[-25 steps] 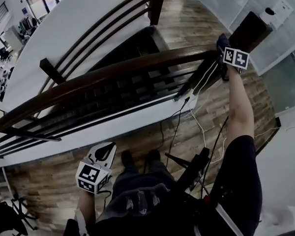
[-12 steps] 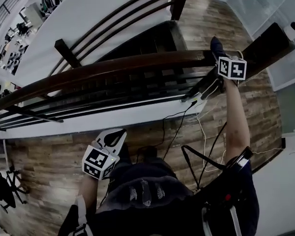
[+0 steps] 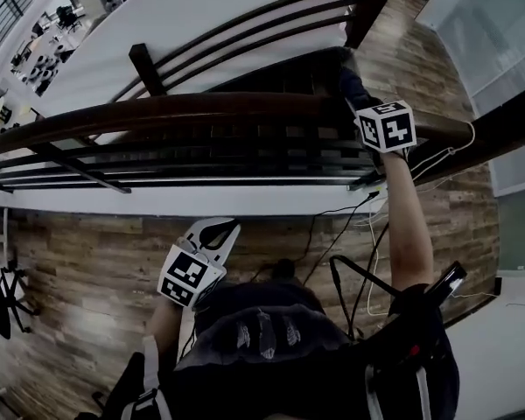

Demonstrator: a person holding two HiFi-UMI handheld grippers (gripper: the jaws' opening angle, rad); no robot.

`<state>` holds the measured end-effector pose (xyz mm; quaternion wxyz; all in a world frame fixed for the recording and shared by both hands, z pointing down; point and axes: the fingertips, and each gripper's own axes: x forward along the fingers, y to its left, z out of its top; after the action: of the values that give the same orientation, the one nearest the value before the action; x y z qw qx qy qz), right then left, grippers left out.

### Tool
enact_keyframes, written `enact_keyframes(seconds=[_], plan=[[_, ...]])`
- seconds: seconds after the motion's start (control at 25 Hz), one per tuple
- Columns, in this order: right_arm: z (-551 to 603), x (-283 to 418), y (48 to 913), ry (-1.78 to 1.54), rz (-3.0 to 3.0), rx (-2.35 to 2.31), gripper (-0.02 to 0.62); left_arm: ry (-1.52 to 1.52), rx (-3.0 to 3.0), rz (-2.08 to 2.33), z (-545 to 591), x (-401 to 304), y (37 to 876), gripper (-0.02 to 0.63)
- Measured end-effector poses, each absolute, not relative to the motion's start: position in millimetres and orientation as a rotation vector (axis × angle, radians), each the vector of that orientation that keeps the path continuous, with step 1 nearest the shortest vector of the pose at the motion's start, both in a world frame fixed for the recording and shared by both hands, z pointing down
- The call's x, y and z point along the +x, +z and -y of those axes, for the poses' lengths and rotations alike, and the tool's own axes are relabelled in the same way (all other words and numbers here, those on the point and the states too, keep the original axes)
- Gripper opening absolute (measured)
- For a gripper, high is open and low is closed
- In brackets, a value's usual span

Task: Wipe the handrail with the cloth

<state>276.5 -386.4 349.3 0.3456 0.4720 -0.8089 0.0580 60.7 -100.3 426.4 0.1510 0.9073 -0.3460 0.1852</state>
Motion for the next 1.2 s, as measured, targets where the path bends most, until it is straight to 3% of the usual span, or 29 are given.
enact_keyframes(seconds=[0.28, 0.64, 1.2], plan=[[358, 55, 348, 0.14, 2.215, 1.07, 0.043, 0.533, 2.541, 1.048, 92, -111, 431, 0.008], [291, -259, 345, -0.058, 2.352, 0.525, 0.043, 0.43, 2.433, 1.235, 75, -240, 421, 0.008], [278, -541, 362, -0.328, 2.232, 0.075, 0.043, 0.263, 2.034, 1.619, 12, -382, 457, 0.008]])
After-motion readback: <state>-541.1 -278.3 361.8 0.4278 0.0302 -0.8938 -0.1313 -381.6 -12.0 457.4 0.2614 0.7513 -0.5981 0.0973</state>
